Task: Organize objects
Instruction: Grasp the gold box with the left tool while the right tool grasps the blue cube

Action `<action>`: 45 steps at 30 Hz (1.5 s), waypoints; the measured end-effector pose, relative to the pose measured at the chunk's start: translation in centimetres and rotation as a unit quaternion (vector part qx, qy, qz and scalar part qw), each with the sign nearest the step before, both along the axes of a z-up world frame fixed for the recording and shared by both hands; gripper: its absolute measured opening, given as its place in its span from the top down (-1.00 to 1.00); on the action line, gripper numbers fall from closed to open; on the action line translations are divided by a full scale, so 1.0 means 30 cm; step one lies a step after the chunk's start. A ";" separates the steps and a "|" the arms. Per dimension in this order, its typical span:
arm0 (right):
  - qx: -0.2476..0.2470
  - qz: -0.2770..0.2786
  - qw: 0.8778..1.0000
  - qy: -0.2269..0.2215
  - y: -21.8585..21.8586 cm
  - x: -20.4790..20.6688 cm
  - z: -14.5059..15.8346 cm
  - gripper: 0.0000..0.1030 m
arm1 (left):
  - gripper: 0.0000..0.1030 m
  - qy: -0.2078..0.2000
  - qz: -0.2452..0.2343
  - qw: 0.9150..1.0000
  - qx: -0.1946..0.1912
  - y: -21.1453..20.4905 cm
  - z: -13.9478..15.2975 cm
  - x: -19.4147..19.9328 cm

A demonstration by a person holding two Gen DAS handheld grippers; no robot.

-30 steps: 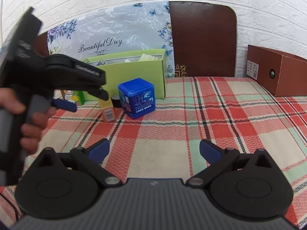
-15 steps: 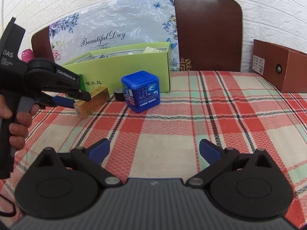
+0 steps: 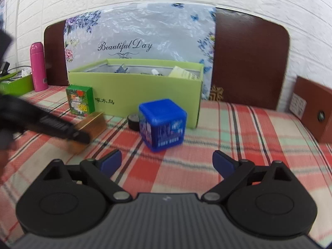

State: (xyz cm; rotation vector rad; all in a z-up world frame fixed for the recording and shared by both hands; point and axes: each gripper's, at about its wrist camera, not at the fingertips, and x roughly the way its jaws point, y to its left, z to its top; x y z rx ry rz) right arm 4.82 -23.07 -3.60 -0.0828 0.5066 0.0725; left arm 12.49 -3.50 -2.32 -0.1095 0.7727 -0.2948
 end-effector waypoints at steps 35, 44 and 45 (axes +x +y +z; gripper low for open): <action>0.031 0.015 0.997 0.070 0.019 -0.198 -0.004 -0.29 | 0.08 -0.003 -0.006 1.000 0.029 -0.002 0.001 -0.147; 0.027 0.023 0.997 0.066 0.023 -0.170 -0.019 -0.39 | -0.01 0.003 -0.013 0.999 0.044 -0.027 -0.027 -0.126; 0.029 0.025 0.997 0.067 0.024 -0.170 -0.020 -0.39 | -0.03 0.001 -0.016 0.999 0.049 -0.034 -0.028 -0.125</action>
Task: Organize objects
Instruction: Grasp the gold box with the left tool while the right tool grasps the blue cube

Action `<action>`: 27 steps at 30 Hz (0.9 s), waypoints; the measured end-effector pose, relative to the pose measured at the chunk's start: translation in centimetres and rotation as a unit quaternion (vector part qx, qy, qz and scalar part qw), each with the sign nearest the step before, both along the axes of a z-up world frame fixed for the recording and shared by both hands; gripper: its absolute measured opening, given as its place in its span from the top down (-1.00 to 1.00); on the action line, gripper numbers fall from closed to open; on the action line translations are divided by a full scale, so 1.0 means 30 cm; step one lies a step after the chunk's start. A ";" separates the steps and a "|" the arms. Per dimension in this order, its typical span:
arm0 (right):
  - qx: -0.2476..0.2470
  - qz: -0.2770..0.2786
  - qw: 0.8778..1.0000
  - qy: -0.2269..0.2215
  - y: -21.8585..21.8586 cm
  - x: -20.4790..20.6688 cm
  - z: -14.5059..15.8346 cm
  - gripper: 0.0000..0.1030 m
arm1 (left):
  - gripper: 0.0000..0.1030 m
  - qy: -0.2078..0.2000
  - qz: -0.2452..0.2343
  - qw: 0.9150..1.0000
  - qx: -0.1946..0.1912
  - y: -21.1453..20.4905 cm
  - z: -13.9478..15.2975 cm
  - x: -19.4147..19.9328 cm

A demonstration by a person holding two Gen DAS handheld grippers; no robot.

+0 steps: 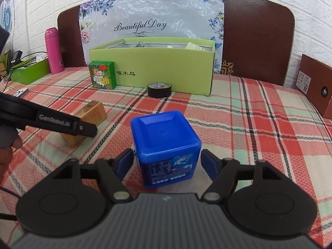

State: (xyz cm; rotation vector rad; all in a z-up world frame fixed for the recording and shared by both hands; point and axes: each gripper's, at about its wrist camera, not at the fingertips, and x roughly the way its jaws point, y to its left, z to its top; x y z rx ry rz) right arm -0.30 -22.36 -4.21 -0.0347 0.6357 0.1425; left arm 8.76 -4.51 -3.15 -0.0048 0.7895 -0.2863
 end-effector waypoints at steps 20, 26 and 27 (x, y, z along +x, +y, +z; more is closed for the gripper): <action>0.022 0.004 1.000 0.012 0.034 0.019 -0.026 -0.11 | 0.25 -0.009 -0.026 0.999 0.023 -0.030 -0.004 -0.015; 0.018 0.005 1.000 0.012 0.044 0.017 -0.024 -0.11 | 0.52 -0.006 -0.020 1.000 0.019 -0.018 -0.001 -0.024; 0.019 0.004 1.000 0.013 0.045 0.016 -0.023 -0.11 | 0.52 -0.004 -0.020 1.000 0.016 -0.015 0.000 -0.025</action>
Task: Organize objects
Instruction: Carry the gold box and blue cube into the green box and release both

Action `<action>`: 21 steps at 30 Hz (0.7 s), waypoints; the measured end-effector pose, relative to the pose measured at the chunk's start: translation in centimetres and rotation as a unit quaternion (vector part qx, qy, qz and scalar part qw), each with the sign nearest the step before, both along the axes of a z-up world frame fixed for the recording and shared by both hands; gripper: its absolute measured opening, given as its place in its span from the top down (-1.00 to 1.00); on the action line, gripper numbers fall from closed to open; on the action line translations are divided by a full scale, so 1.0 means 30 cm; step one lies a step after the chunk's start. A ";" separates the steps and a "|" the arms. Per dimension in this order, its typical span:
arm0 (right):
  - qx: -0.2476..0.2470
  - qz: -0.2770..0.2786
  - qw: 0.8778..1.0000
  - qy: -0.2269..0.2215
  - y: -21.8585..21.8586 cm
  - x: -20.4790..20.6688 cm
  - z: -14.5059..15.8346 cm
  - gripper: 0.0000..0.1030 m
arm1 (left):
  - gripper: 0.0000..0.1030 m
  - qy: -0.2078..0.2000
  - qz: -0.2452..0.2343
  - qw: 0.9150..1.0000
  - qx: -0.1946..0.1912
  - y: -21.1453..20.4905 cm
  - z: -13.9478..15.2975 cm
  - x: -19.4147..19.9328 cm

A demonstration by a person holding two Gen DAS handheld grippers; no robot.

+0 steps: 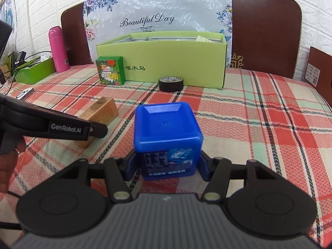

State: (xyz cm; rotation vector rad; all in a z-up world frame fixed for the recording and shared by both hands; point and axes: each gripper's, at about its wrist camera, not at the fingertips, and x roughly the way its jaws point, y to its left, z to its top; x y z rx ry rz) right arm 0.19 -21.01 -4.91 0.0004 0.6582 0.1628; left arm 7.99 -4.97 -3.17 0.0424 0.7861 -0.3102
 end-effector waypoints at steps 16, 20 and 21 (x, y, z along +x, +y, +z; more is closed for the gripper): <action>0.050 -0.001 0.998 -0.037 -0.013 -0.008 0.087 -0.07 | 0.52 -0.019 -0.002 0.999 -0.049 0.055 0.122 -0.014; 0.049 -0.004 0.996 -0.068 -0.020 0.015 0.140 -0.07 | 0.52 -0.043 -0.009 0.997 -0.061 0.051 0.191 0.020; 0.048 -0.002 0.996 -0.075 -0.022 0.025 0.156 -0.07 | 0.52 -0.049 -0.011 0.997 -0.064 0.049 0.209 0.031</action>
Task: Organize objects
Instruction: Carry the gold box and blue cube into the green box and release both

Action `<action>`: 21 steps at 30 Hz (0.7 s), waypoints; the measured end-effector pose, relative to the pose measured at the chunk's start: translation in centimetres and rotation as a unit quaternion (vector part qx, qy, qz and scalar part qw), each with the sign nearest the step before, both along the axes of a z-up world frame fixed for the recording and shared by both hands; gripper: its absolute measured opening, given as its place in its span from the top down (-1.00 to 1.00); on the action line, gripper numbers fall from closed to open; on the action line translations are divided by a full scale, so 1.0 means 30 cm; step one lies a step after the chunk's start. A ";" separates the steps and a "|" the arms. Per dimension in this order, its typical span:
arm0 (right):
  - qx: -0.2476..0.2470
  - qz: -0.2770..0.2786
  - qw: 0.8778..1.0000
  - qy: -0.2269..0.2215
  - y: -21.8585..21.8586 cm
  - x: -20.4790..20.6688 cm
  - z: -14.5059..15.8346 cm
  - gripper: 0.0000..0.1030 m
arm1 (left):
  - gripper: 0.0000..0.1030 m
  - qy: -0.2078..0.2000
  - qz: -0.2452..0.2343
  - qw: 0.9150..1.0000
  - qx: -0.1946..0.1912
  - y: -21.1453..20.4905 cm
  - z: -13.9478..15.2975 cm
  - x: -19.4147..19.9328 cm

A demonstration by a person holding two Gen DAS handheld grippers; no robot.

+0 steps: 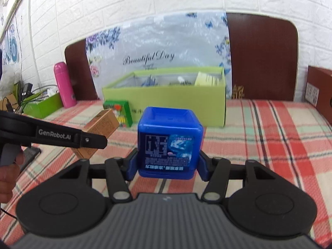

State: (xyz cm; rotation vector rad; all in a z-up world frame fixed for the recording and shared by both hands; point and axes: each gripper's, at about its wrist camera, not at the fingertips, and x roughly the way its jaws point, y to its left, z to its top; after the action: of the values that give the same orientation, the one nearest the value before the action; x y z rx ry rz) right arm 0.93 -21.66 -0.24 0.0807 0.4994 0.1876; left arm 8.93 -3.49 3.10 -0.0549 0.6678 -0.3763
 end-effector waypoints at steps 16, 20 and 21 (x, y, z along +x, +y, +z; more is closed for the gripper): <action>-0.043 -0.036 0.993 -0.103 -0.009 0.328 0.180 -0.07 | 0.52 -0.057 0.014 0.994 -0.089 -0.067 0.254 0.389; -0.050 -0.055 0.991 -0.115 -0.012 0.450 0.195 -0.07 | 0.52 -0.053 0.028 0.994 -0.088 -0.094 0.246 0.509; -0.054 -0.056 0.990 -0.117 -0.006 0.483 0.194 -0.07 | 0.52 -0.049 0.032 0.995 -0.087 -0.097 0.235 0.537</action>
State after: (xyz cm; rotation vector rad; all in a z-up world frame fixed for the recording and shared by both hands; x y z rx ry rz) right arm 15.44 -21.86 5.59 -0.0189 0.2688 0.0580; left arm 25.05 -6.39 10.16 -0.2213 0.5338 -0.3723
